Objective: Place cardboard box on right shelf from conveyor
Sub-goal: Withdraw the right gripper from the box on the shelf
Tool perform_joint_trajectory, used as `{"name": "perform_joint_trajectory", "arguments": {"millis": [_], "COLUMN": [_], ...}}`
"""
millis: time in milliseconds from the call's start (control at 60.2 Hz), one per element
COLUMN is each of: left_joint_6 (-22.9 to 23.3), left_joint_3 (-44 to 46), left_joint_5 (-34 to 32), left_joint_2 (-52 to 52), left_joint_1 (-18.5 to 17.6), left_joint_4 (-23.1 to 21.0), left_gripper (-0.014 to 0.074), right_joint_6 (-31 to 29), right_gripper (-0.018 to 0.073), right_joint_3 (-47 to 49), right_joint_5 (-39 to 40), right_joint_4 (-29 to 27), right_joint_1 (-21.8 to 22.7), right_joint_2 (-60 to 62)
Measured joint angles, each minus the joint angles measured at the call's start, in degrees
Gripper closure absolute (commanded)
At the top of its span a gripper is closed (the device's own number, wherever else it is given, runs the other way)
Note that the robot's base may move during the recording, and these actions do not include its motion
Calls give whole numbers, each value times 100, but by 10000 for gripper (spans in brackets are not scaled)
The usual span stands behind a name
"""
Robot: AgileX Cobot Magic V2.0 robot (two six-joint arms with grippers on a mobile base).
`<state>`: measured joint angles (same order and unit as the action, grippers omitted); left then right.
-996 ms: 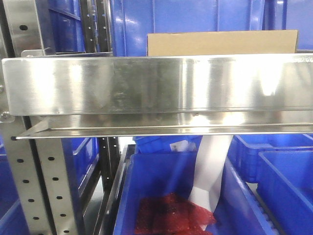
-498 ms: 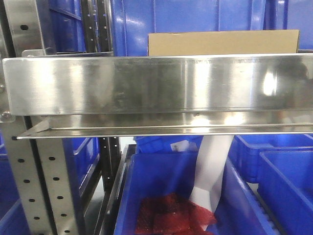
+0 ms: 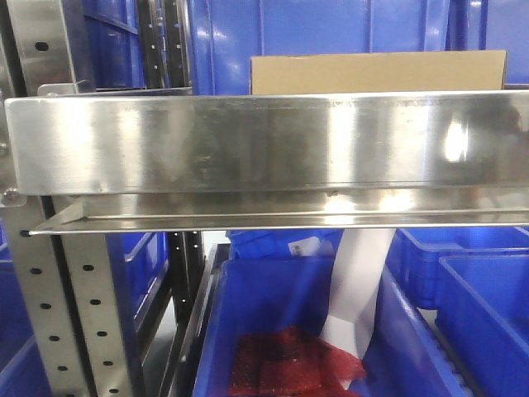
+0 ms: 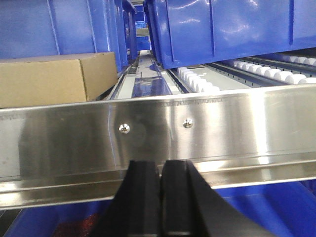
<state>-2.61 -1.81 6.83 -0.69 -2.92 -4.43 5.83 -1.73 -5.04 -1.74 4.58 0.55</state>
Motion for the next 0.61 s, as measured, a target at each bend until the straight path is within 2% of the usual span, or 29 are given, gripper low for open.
{"name": "perform_joint_trajectory", "arguments": {"millis": [614], "left_joint_6": [0], "left_joint_3": [0], "left_joint_5": [0], "left_joint_2": [0], "left_joint_1": [0], "left_joint_4": [0], "left_gripper": [712], "right_joint_6": [0], "right_gripper": [502], "right_joint_3": [0], "right_joint_5": [0], "right_joint_4": [0], "right_joint_1": [0], "right_joint_2": [0]}}
